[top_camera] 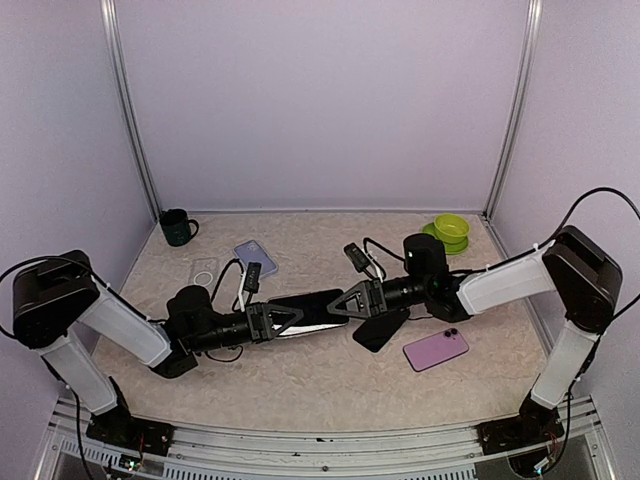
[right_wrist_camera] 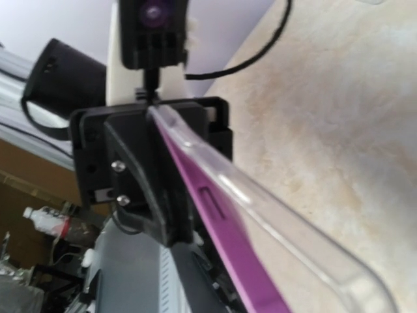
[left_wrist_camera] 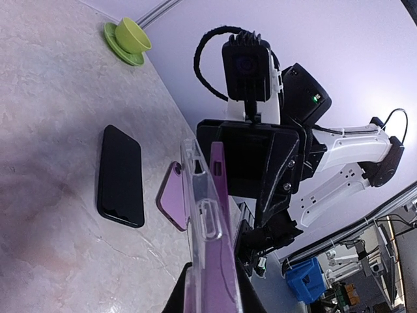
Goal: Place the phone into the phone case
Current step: Install the phone on the phone case.
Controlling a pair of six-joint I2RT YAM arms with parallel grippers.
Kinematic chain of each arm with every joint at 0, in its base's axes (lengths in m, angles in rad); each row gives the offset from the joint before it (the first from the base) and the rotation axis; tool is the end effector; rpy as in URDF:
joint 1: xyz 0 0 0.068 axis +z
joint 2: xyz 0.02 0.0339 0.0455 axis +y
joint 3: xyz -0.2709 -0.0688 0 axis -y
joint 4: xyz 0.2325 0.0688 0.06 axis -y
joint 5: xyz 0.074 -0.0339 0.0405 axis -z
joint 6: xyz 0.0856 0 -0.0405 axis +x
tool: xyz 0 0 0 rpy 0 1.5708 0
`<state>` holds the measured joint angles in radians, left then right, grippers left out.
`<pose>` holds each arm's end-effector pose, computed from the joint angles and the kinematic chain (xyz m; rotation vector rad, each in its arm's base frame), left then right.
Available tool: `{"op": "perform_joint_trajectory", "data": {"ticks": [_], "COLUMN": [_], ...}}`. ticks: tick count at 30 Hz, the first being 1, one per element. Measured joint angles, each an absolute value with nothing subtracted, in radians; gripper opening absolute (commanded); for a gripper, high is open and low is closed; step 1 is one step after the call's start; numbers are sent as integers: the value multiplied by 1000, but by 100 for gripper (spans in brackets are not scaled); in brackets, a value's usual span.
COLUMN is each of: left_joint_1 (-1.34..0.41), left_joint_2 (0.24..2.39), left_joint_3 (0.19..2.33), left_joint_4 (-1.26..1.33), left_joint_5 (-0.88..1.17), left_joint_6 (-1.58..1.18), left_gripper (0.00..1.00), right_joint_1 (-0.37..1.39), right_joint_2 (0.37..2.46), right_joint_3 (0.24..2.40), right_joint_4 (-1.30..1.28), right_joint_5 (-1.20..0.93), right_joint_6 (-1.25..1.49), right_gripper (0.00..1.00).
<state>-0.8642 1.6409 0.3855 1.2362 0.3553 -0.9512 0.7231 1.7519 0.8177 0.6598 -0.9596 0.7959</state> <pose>0.1866 -0.2645 0.1784 0.2441 1.8547 -1.6279 0.2338 0.2999 0.1953 -0.7324 2.0769 1.8416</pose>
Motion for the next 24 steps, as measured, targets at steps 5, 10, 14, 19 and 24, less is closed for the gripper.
{"op": "perform_joint_trajectory", "data": {"ticks": [5,10,14,19,24], "left_joint_1": [-864,-864,-864,-865,-865], "left_joint_2": [1616,1595,1577,1559,1540], "left_joint_3": [384,384,384,381,380], "left_joint_4": [1192,1159,1134,1104,1073], "left_joint_5": [348,340,332,329,328], "left_joint_6": [-925,-903,-885,-863,-845], "left_gripper": [0,0,0,0,0], "right_joint_1": [722,719,710,696,680], "right_joint_2": [1712,1676,1648,1626,1591], "right_joint_3": [818,818,818,818,816], "right_joint_4": [559,481,433,392,371], "right_joint_5": [-909,-872,-854,-847,-849], "right_joint_6": [727,671,636,603,570], "right_gripper": [41,41,41,46,54]}}
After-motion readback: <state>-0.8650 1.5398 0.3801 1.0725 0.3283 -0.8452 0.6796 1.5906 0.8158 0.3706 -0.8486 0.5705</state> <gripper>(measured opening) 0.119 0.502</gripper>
